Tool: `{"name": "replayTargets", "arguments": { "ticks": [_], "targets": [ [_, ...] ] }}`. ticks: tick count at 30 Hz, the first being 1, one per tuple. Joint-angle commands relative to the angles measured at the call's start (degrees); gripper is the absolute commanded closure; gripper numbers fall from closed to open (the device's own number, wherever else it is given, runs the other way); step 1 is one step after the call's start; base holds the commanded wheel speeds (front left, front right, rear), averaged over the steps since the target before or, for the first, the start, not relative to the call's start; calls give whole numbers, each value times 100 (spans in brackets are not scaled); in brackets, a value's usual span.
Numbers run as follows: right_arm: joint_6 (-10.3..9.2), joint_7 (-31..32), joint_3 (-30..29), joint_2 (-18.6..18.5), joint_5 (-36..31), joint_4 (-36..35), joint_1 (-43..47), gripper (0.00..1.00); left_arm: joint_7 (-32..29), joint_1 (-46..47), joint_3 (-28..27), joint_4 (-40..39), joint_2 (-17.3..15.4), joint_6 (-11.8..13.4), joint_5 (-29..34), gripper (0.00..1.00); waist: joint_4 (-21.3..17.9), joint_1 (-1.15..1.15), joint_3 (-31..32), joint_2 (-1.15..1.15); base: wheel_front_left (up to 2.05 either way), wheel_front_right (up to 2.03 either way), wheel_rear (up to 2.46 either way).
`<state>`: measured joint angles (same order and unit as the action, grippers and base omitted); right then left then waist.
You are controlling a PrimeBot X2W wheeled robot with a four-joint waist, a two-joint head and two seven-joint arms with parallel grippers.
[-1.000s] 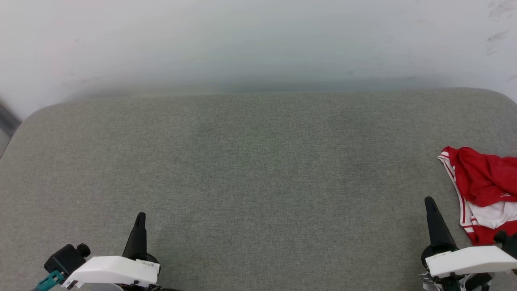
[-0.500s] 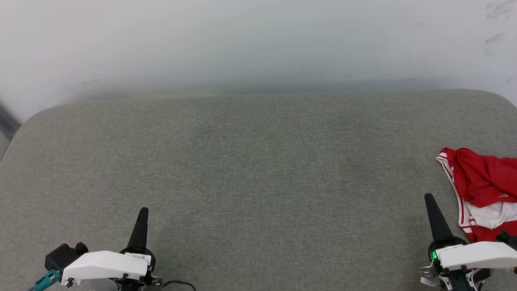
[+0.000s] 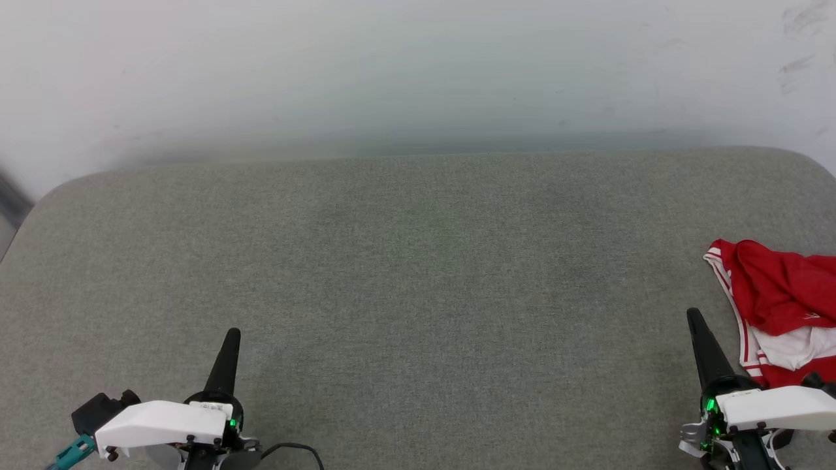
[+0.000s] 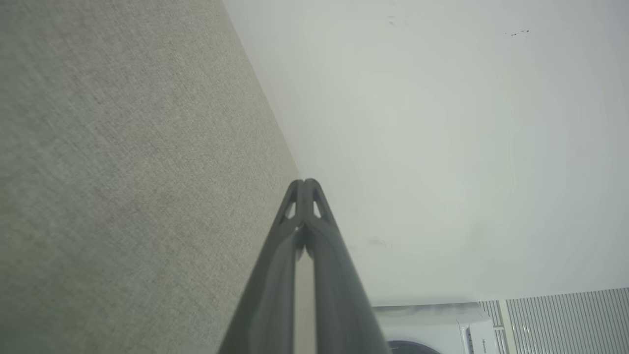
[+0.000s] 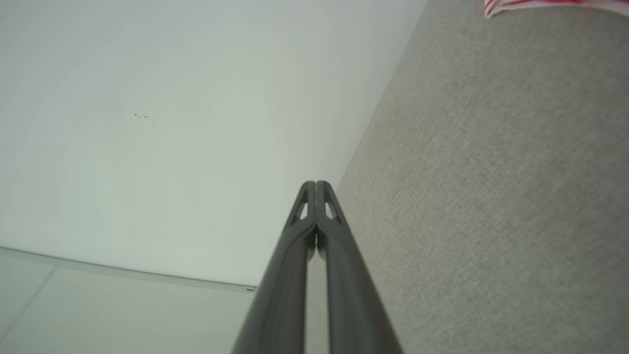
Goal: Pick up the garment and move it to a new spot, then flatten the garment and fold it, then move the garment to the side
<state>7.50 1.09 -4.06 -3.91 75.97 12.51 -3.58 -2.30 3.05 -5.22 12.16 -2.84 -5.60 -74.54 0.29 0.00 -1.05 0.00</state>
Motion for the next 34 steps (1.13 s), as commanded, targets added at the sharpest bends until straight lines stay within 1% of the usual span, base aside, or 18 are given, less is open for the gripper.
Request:
{"name": "replayTargets", "arguments": {
  "ticks": [1,34],
  "targets": [
    [-1,33,-17,-23,115,-17,-126,100,-23,134,-18,-16,-13,-47,-115,100,-1,0,2,0,0,0,0],
    [-2,433,-136,22,1593,140,-264,100,-408,331,-136,180,-10,-194,-1635,100,-26,0,77,0,0,0,0]
  ]
}}
